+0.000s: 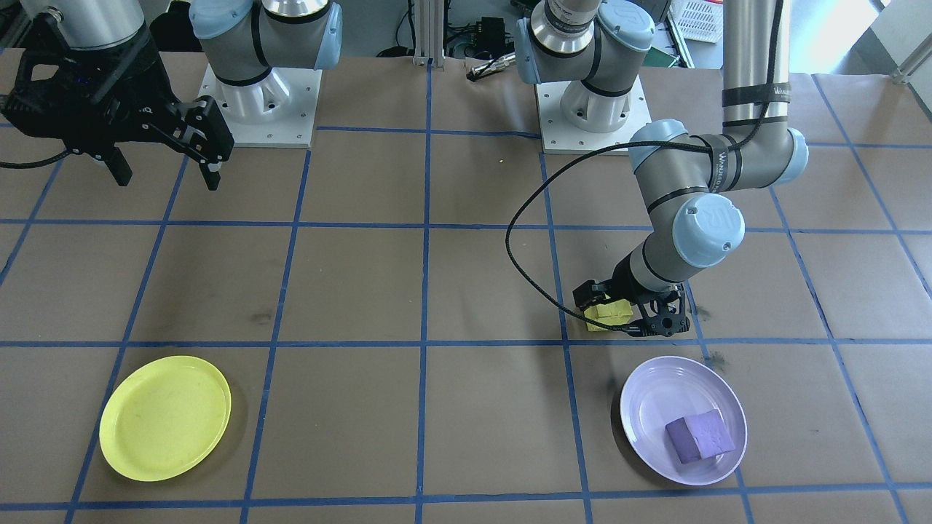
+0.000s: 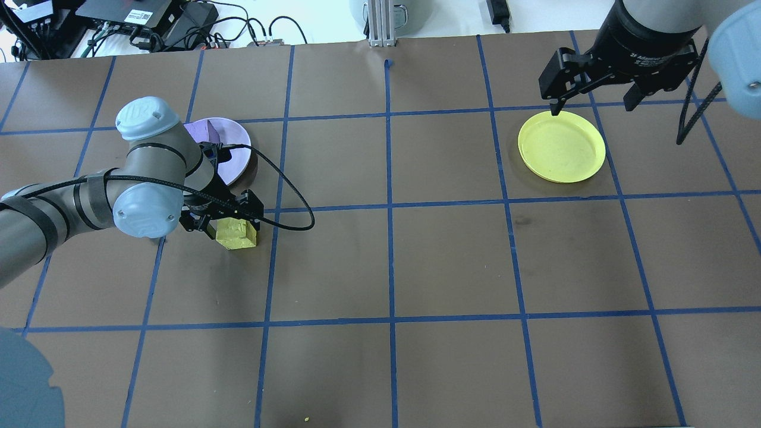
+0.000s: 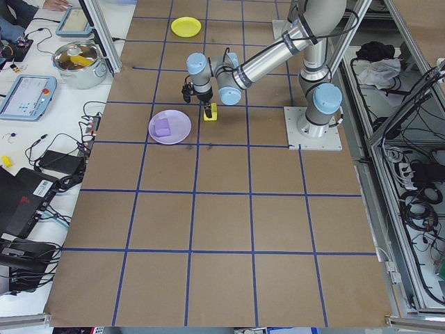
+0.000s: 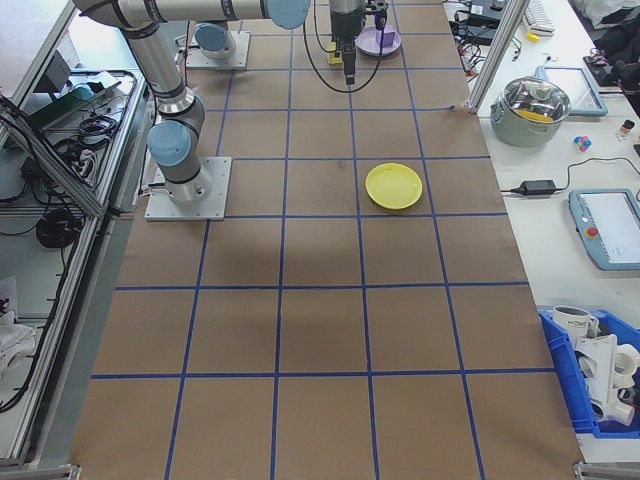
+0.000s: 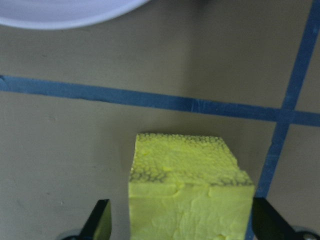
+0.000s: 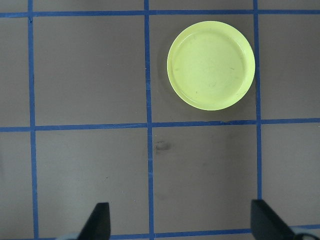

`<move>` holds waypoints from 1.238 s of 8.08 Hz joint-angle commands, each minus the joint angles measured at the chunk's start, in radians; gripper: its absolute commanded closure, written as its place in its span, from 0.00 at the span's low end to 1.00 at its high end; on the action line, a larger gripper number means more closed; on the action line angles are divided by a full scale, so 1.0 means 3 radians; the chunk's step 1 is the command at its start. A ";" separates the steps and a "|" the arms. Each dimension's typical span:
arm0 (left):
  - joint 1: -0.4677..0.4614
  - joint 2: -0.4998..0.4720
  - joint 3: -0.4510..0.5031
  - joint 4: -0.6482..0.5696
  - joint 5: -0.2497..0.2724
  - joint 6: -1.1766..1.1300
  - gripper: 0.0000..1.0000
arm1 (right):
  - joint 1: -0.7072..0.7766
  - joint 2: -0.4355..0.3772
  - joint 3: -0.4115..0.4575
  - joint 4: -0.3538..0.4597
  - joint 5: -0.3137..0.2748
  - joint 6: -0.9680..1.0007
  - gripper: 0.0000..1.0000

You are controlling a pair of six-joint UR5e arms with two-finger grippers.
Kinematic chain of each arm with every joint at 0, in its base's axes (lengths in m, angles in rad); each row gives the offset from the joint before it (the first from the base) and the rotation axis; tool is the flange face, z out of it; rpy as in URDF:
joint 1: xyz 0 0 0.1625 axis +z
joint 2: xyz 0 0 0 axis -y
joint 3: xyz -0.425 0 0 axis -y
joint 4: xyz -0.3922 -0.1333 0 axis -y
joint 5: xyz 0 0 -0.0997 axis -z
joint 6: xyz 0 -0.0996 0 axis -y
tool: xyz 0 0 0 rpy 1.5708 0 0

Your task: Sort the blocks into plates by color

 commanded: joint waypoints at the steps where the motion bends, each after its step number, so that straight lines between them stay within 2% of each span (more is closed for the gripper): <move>1: 0.0000 0.0012 0.0005 -0.0008 0.0024 0.0007 0.48 | 0.0000 0.0000 0.0002 0.0000 0.0000 -0.0002 0.00; 2: 0.0000 0.0002 0.0010 -0.0003 0.0019 0.0007 0.62 | 0.0000 0.0031 0.0002 0.0000 0.0006 0.0003 0.00; 4: 0.0000 0.0063 0.0015 0.0012 -0.0007 0.0013 0.99 | 0.0000 0.0036 0.0002 0.0010 0.0000 0.0003 0.00; 6: -0.0045 0.0145 0.0025 0.0018 -0.0048 0.0008 1.00 | -0.0005 0.0036 0.0002 0.0035 -0.0030 0.0003 0.00; 7: -0.0218 0.0241 0.0030 0.0028 -0.0023 -0.0018 1.00 | -0.0005 0.0036 0.0002 0.0046 -0.0040 0.0003 0.00; 8: -0.0559 0.0328 0.0061 0.0053 -0.0038 -0.0064 1.00 | -0.0005 0.0036 0.0002 0.0066 -0.0040 0.0003 0.00; 10: -0.1193 0.0324 0.0112 0.0053 -0.0053 -0.0735 1.00 | 0.0000 0.0036 0.0002 0.0071 -0.0030 0.0003 0.00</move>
